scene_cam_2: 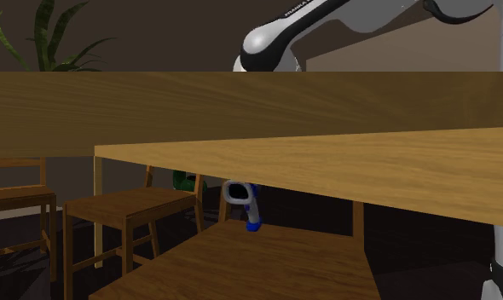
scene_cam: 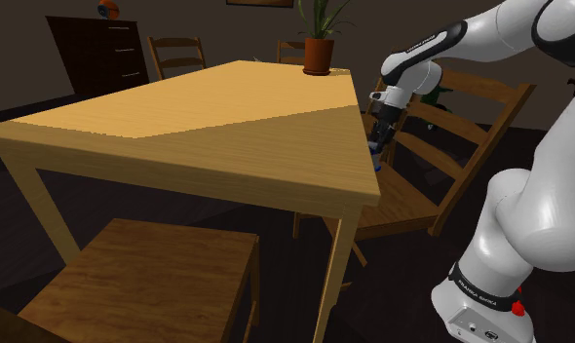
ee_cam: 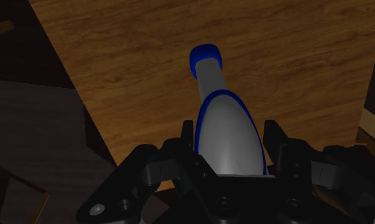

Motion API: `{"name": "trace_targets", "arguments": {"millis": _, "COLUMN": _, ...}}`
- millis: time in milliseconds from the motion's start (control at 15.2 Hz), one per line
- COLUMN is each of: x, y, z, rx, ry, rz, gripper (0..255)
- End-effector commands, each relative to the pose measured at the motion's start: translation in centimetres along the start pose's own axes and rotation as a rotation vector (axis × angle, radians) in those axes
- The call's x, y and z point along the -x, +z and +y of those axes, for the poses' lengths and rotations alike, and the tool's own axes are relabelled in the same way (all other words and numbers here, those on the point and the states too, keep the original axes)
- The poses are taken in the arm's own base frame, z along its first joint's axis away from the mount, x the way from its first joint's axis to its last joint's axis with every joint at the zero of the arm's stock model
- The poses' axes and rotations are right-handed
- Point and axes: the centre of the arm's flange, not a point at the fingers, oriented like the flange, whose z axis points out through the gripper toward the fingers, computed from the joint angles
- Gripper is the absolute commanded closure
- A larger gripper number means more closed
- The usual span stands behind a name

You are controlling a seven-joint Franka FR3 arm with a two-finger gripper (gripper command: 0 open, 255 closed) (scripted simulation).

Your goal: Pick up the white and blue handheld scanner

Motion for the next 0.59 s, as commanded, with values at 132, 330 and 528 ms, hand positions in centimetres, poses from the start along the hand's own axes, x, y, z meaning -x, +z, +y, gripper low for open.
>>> {"name": "trace_targets", "arguments": {"millis": 132, "x": -0.4, "y": -2.1, "z": -0.4, "rx": 0.000, "ry": 0.000, "rz": 0.000, "gripper": 255}}
{"name": "trace_targets", "arguments": {"millis": 330, "x": -0.8, "y": -3.6, "z": -0.6, "rx": 0.000, "ry": 0.000, "rz": 0.000, "gripper": 255}}
{"name": "trace_targets", "arguments": {"millis": 528, "x": -0.9, "y": -4.2, "z": -0.7, "rx": 0.000, "ry": 0.000, "rz": 0.000, "gripper": 255}}
